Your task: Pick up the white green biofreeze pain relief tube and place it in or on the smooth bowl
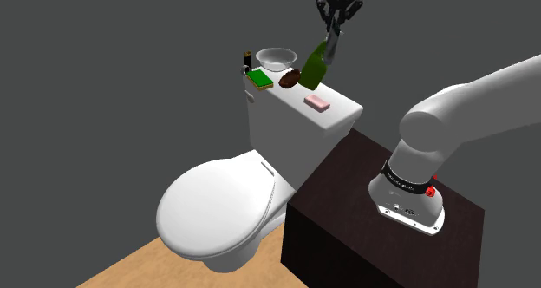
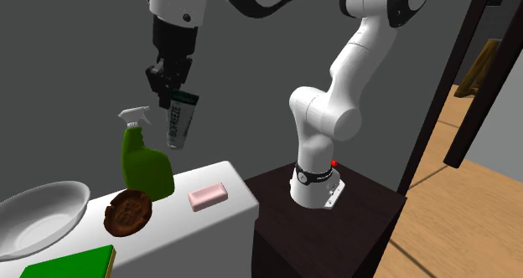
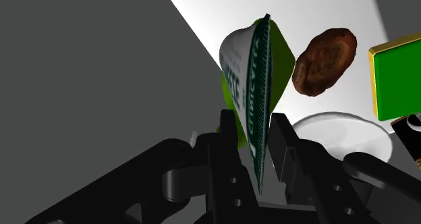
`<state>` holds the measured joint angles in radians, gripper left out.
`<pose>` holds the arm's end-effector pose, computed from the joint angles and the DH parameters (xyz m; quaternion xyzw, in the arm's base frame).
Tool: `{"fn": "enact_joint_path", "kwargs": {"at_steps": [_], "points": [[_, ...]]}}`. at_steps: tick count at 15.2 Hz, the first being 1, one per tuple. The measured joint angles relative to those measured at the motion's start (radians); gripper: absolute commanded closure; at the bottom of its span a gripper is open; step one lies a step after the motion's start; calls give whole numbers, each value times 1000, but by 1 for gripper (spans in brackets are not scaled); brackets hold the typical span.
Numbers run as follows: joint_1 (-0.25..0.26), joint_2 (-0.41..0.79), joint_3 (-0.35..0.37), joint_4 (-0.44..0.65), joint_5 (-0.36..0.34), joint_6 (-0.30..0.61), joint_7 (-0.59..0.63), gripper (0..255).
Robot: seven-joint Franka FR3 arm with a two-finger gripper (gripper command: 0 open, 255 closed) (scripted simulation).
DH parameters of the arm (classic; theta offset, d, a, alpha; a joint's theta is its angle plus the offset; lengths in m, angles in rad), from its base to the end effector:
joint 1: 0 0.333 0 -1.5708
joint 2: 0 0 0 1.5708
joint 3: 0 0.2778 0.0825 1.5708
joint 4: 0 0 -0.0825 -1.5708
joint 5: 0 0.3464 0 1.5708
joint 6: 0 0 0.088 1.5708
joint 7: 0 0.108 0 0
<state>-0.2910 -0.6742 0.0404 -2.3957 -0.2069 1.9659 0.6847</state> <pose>0.3437 -0.0996 0.5491 0.8915 -0.4222 0.1416 0.0839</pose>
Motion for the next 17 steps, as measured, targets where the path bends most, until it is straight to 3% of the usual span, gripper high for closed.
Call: {"fn": "enact_joint_path", "kwargs": {"at_steps": [8, 17], "points": [[-15, 333, 9, 302, -12, 30, 8, 255], [-21, 709, 15, 751, -25, -43, -4, 255]]}}
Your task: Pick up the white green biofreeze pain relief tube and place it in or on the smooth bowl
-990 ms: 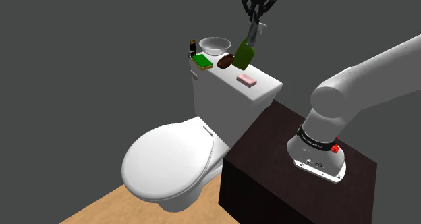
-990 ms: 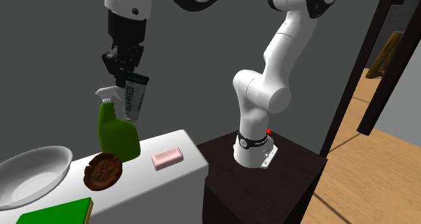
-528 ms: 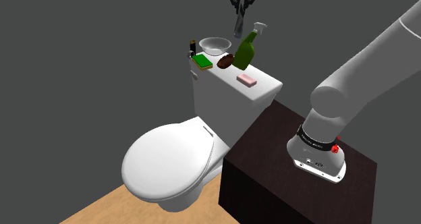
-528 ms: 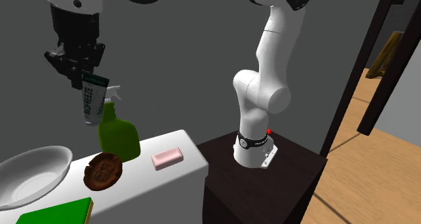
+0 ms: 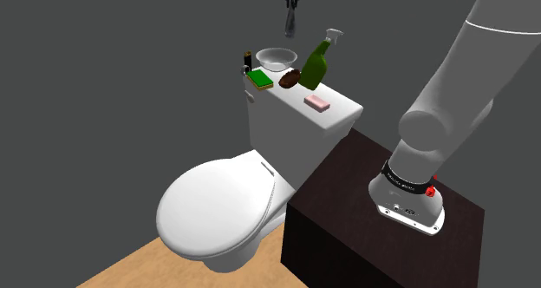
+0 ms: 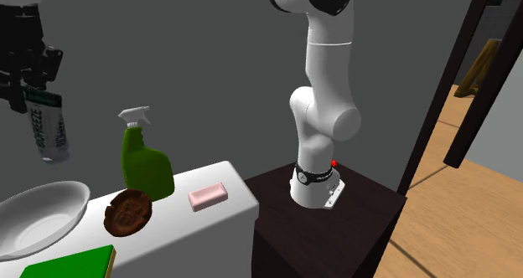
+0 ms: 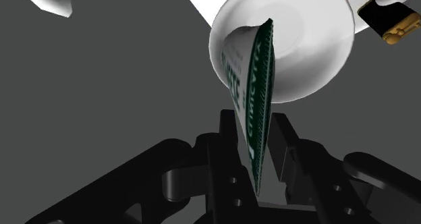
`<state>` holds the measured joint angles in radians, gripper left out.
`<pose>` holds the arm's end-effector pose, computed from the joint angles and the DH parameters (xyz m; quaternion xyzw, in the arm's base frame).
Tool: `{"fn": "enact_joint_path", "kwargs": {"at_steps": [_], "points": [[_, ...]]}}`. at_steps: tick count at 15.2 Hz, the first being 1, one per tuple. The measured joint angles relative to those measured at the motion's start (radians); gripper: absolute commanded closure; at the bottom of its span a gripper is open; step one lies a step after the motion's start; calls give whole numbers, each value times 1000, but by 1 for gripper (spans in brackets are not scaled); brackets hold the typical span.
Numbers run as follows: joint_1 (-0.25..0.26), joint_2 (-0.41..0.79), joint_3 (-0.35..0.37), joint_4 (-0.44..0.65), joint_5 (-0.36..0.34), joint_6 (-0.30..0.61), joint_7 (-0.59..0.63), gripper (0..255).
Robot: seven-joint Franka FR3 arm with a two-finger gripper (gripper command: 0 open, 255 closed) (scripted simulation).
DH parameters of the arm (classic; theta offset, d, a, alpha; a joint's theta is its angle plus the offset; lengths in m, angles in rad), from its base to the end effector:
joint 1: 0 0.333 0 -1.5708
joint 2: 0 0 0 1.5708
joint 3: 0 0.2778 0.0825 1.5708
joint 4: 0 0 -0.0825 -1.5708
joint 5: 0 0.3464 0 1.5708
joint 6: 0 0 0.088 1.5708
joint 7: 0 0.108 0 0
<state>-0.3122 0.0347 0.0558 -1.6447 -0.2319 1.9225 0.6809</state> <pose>0.5345 -0.1575 0.5705 0.8916 -0.4220 0.1413 0.0838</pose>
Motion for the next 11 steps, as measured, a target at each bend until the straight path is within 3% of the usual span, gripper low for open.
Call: {"fn": "enact_joint_path", "kwargs": {"at_steps": [7, 11], "points": [[14, 347, -1, 505, -11, -157, -29, 255], [16, 349, 0, 462, -14, -114, -15, 255]]}}
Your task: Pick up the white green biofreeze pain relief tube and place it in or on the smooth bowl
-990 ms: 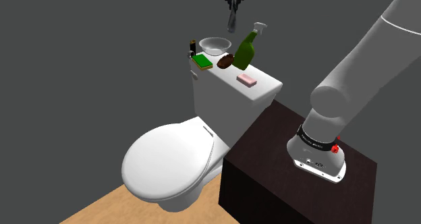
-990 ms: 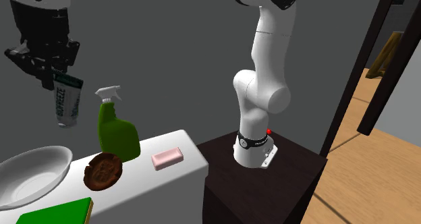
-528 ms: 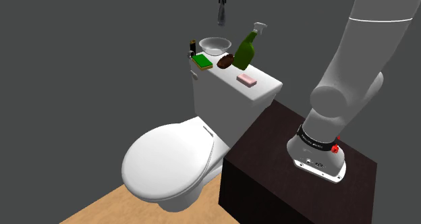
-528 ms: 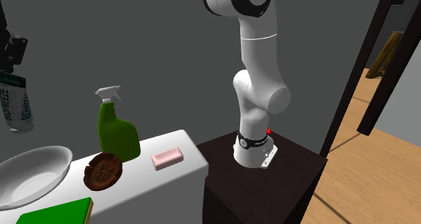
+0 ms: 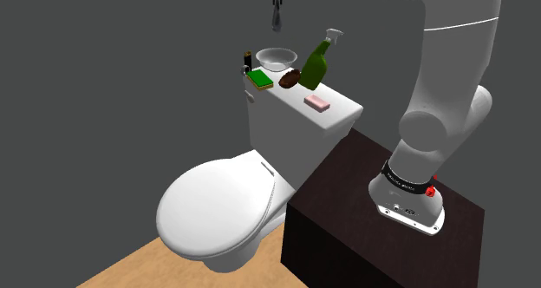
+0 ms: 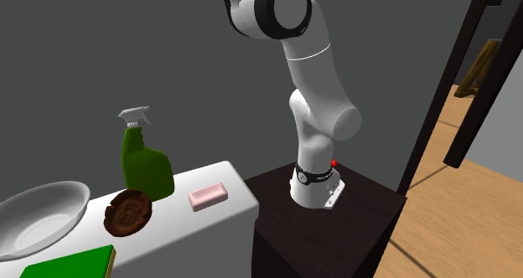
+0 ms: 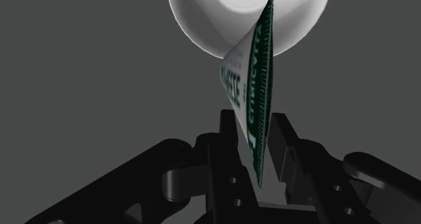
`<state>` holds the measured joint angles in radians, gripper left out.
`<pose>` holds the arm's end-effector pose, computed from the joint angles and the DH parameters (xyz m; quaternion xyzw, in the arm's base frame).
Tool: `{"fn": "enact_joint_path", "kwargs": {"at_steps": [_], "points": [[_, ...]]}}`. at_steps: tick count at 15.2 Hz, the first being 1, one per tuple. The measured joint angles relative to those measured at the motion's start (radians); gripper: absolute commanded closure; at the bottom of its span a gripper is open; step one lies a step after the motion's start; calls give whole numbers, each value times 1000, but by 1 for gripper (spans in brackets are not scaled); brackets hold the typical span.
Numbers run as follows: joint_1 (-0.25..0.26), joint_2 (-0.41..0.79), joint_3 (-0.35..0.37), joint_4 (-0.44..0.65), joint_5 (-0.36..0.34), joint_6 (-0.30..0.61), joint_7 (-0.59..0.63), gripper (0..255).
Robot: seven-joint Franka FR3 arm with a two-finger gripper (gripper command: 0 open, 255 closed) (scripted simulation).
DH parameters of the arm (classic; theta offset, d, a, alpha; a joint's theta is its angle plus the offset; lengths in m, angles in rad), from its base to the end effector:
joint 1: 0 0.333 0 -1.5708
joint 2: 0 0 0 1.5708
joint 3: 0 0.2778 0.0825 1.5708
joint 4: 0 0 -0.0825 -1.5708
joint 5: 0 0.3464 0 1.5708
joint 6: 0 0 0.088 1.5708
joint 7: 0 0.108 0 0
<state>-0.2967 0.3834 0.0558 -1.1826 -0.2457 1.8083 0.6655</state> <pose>0.6125 -0.1792 0.5626 0.8916 -0.4221 0.1410 0.0839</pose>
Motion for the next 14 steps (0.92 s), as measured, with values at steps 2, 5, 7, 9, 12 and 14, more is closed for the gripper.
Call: {"fn": "enact_joint_path", "kwargs": {"at_steps": [2, 5, 7, 9, 12, 14], "points": [[-1, -12, 0, -44, -1, 32, 7, 255], [-4, -19, -1, -93, -3, 74, 14, 255], [-5, -24, -1, -129, -5, 103, 22, 255], [-6, -28, -2, -162, -7, 132, 27, 255], [-8, -36, -2, -210, -9, 171, 36, 255], [-8, -37, -3, -240, -12, 200, 43, 255]]}}
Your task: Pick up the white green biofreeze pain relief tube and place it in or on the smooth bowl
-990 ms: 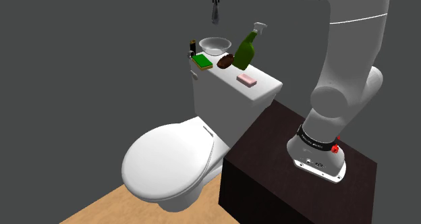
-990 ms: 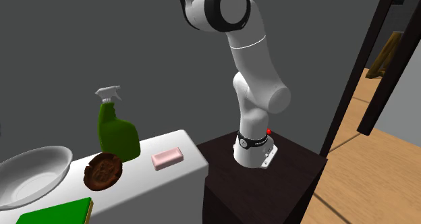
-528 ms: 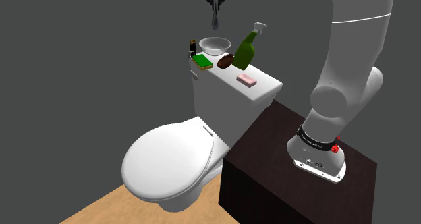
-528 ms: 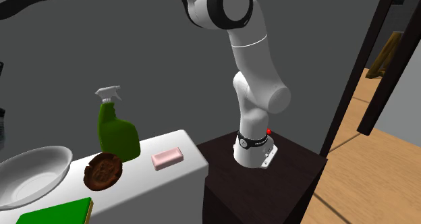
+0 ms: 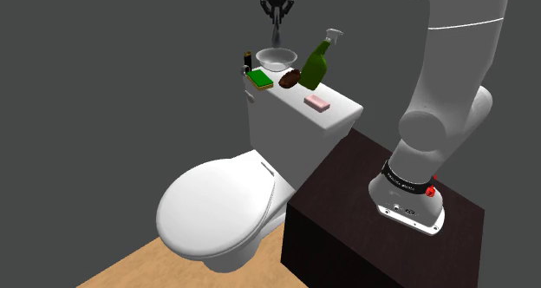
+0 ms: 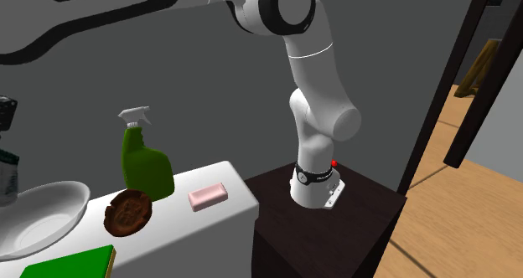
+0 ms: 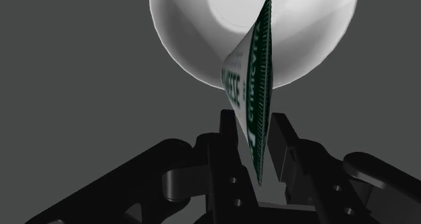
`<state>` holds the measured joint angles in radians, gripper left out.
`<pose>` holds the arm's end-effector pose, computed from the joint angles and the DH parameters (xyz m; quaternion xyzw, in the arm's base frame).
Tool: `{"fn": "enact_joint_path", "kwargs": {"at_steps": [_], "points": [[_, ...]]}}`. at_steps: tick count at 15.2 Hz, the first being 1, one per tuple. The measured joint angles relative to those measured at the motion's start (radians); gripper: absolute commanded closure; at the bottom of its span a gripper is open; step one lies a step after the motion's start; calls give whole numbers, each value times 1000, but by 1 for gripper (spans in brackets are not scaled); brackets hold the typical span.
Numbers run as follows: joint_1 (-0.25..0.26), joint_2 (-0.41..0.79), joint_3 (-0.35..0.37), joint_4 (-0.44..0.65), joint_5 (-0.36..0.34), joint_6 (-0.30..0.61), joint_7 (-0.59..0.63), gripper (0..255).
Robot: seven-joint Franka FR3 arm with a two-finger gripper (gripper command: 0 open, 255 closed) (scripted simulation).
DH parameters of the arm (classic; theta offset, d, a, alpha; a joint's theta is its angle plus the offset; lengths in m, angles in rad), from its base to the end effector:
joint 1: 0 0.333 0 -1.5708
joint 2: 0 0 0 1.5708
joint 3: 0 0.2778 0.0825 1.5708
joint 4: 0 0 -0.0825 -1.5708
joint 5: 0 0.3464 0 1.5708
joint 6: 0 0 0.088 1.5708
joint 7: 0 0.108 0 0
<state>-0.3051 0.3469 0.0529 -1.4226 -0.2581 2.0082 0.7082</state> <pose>0.6139 -0.1793 0.4965 0.8916 -0.4220 0.1411 0.0839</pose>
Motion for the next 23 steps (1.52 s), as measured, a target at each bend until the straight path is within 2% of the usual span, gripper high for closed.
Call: {"fn": "enact_joint_path", "kwargs": {"at_steps": [5, 11, 12, 18, 23], "points": [[-1, 3, -2, -57, -7, 58, 15, 255], [-1, 4, -2, -60, -7, 64, 15, 255], [-1, 5, -2, -60, -7, 64, 15, 0], [-1, 4, -2, -60, -7, 64, 15, 0], [8, -39, 5, -19, 0, -21, 8, 0]]}}
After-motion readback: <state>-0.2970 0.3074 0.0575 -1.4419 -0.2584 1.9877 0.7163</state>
